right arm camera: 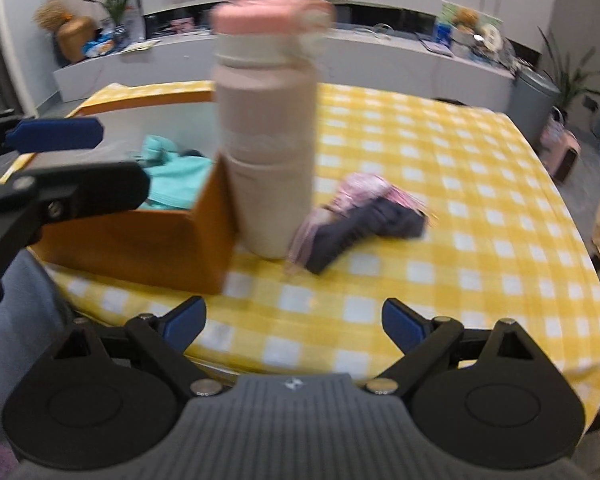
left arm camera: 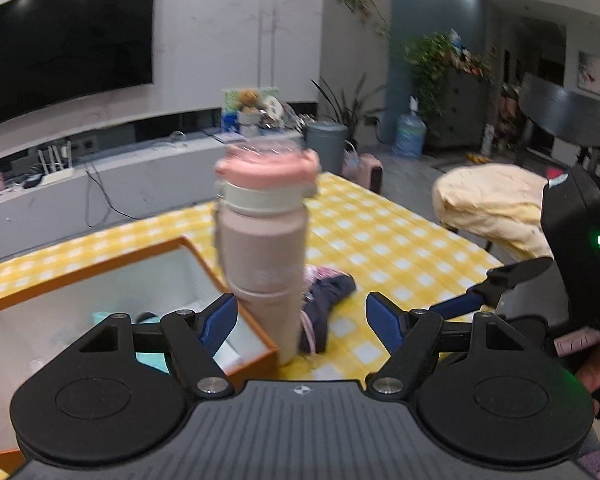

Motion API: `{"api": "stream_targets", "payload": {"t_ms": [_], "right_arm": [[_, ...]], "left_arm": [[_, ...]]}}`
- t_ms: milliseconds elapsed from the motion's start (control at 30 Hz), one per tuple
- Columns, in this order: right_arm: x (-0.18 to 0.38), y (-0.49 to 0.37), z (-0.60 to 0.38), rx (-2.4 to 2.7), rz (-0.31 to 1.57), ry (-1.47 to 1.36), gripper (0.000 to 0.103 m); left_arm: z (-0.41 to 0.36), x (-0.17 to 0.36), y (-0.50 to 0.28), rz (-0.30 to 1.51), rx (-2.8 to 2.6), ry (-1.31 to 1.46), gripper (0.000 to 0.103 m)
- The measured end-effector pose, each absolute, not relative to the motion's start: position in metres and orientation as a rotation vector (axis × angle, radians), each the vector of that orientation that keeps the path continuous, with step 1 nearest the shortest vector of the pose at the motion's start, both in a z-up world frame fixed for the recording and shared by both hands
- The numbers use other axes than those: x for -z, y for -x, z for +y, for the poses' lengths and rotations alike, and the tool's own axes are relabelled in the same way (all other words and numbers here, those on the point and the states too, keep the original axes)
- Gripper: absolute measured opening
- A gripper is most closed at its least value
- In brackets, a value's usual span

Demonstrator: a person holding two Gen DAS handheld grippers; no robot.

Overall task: Organize soft objects
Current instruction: 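Move both tools back from the box to the remaining cloths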

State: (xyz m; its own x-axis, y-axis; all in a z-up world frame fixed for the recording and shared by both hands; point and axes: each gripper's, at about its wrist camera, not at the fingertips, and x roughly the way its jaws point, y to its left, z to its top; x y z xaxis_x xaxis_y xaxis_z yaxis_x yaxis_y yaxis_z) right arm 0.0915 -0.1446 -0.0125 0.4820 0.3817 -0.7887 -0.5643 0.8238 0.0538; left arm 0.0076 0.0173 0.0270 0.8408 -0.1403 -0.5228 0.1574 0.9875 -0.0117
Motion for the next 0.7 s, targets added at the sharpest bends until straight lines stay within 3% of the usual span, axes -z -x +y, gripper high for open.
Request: {"api": "stream_targets", "payload": {"t_ms": [367,500,700], "right_arm": [[0.032,-0.13,-0.199,-0.451,0.917,0.167,0.092],[0.039,-0.151,-0.212,-0.417,0.923,0.169,0.086],[0.044,-0.183,-0.218,-0.421,0.909,0.196,0.086]], "left_arm": [[-0.021,0.001,-0.043,0.641,0.248,-0.09,0.086],[-0.039,0.011,-0.058,0.657,0.26,-0.174,0.086],[-0.063,0.033,-0.088,0.713,0.251,-0.266,0.077]]}}
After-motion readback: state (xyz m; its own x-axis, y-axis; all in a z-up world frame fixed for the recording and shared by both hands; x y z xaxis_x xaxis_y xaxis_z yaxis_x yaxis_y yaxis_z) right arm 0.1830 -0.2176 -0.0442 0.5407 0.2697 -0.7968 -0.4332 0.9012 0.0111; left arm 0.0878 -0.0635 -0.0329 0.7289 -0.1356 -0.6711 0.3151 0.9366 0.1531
